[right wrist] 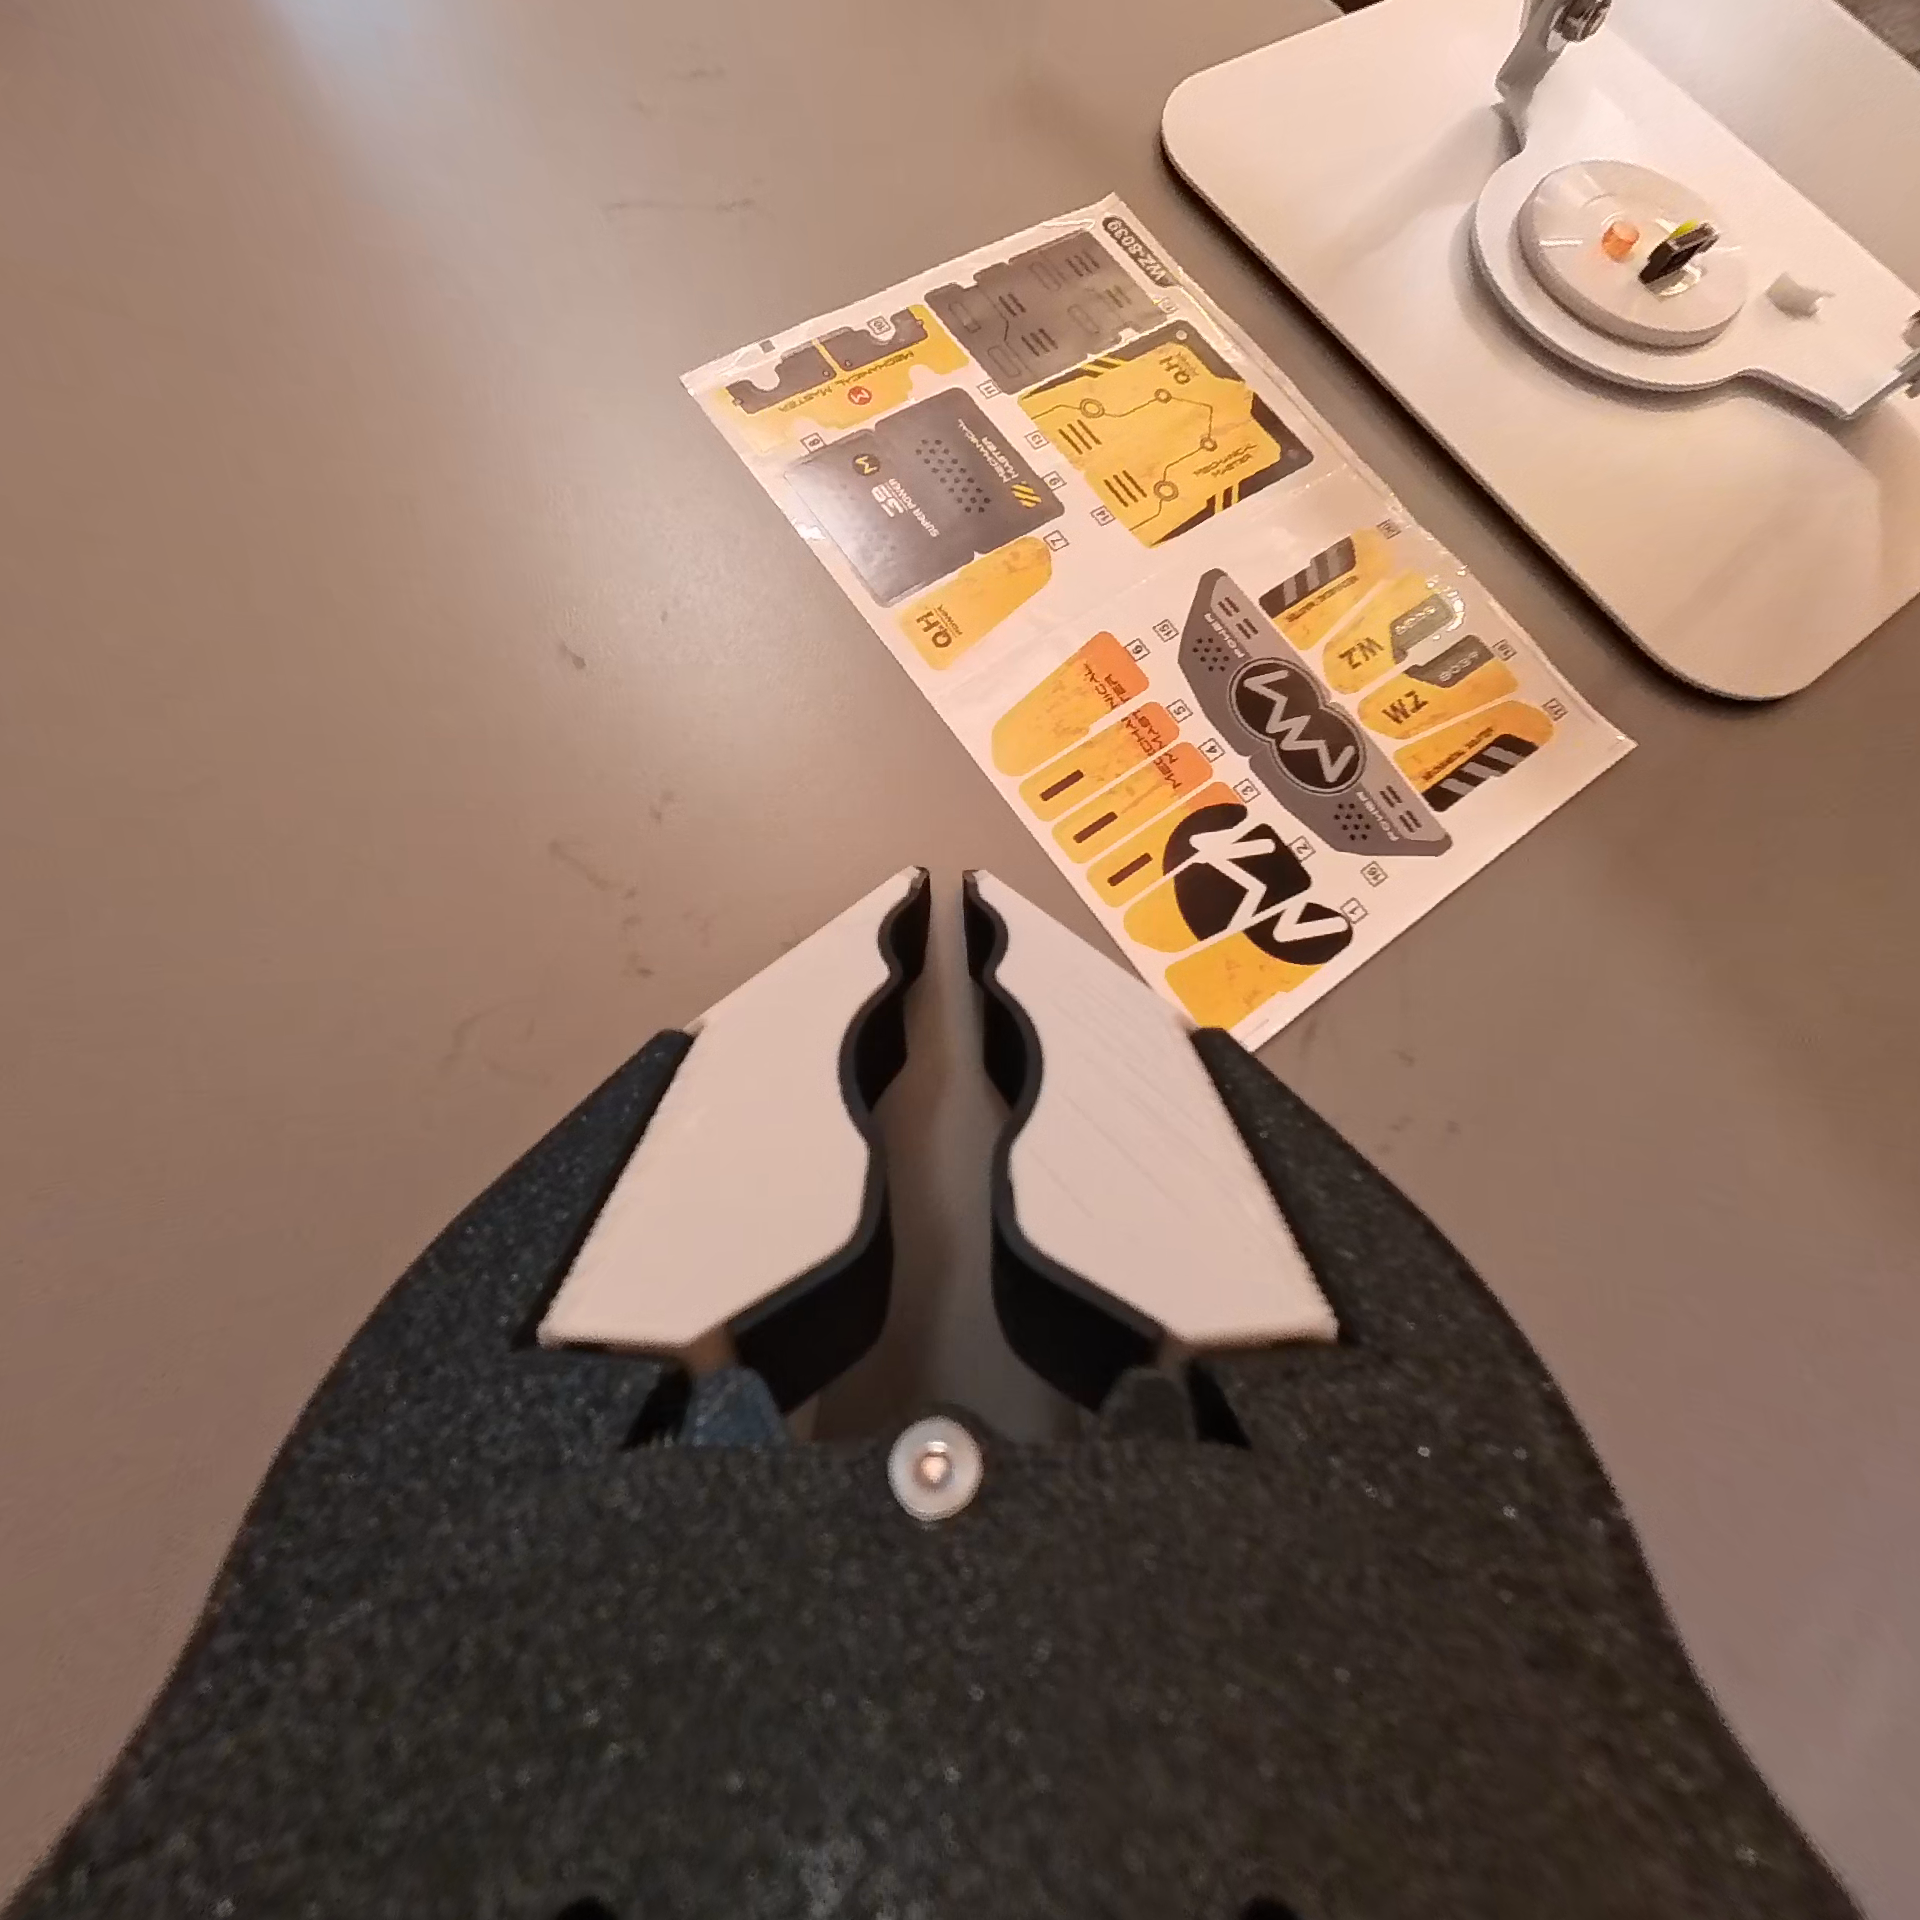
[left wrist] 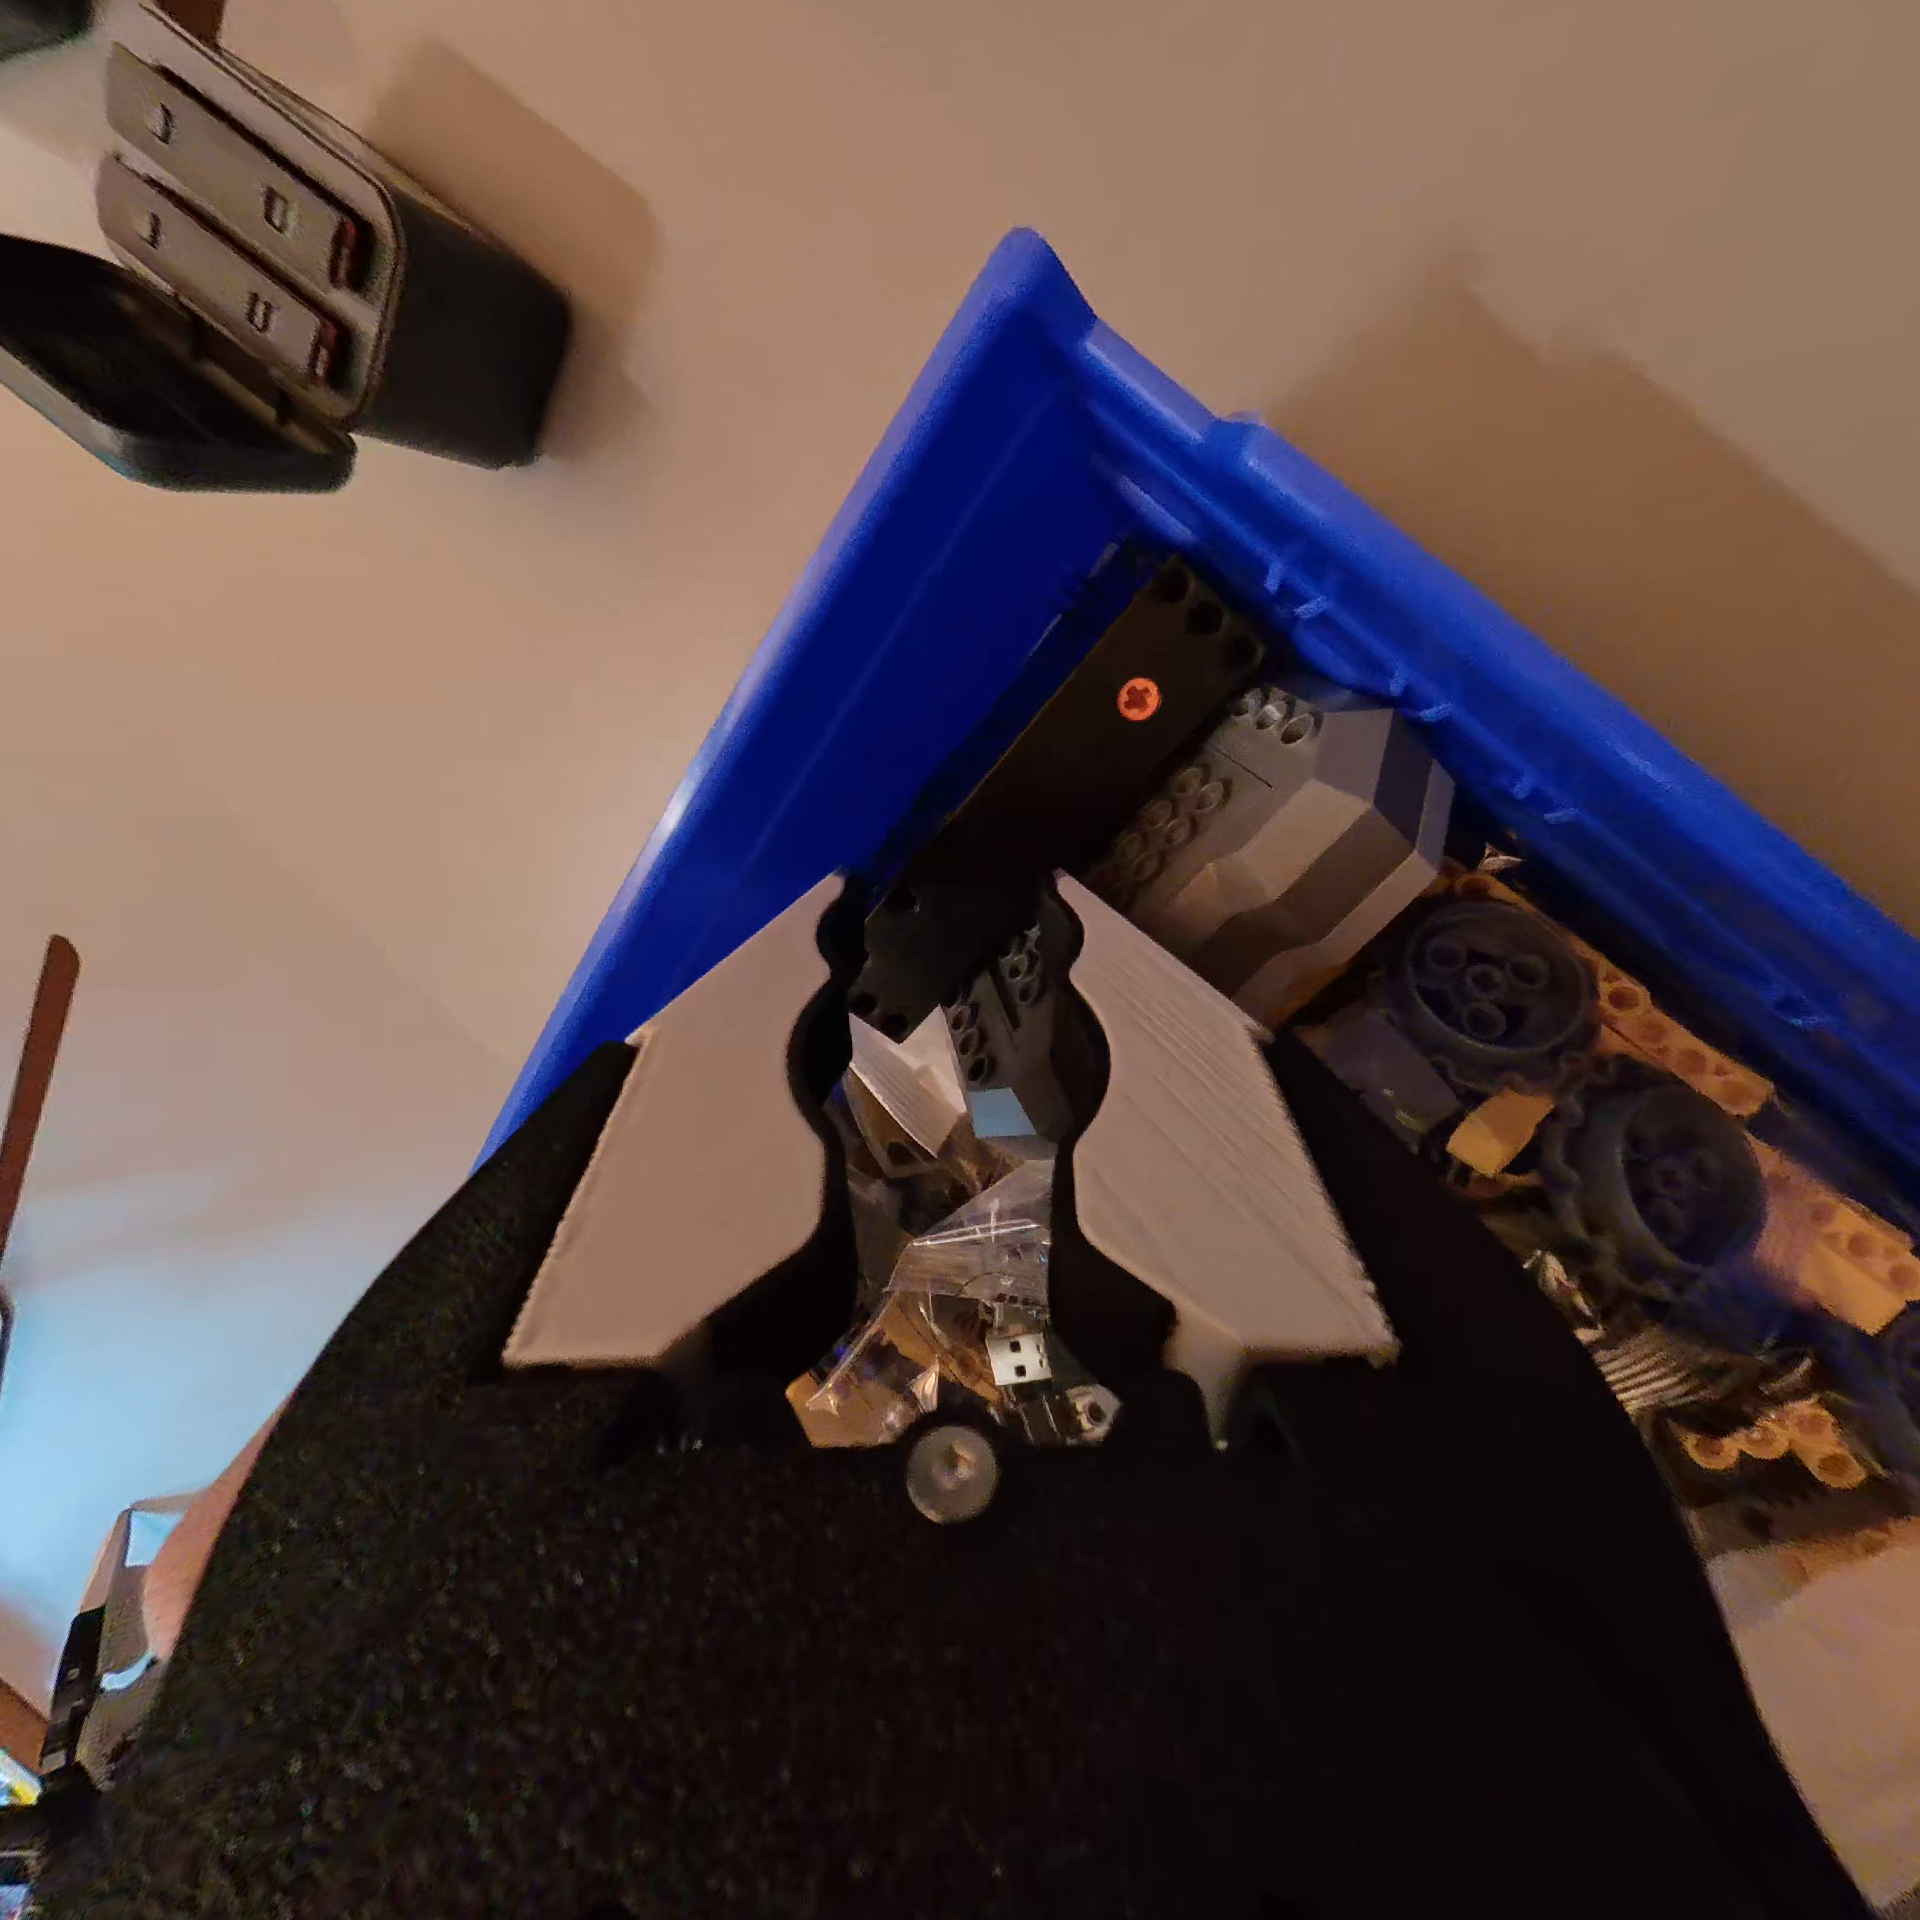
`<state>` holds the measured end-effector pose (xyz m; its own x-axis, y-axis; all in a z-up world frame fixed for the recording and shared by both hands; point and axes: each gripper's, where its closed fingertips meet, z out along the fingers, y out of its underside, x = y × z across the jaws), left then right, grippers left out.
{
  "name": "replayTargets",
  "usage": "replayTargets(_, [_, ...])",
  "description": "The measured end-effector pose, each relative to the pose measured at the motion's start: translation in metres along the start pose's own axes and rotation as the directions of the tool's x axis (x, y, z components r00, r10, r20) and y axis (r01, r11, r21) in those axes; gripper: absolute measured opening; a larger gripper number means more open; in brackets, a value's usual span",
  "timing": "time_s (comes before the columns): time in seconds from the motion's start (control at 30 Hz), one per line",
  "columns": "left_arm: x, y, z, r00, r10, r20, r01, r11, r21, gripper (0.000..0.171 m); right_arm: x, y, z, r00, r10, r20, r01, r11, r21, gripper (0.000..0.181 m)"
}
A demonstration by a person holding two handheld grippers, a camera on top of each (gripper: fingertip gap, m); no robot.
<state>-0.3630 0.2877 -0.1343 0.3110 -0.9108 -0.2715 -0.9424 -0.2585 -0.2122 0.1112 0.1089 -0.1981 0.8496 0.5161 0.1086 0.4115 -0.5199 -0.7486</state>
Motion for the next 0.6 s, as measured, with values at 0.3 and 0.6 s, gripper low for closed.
replayTargets(0.3, [0.006, 0.002, 0.007, 0.998, 0.066, -0.021, -0.068, 0.991, -0.117, 0.033, 0.000, 0.000, 0.000, 1.000, -0.008, -0.007, 0.008, 1.000, 0.000, 0.006])
replayTargets(0.6, [0.008, 0.000, 0.011, 0.989, 0.151, -0.001, -0.151, 0.988, -0.032, 0.032, 0.000, 0.000, 0.000, 1.000, -0.022, -0.015, 0.022, 1.000, 0.000, 0.006])
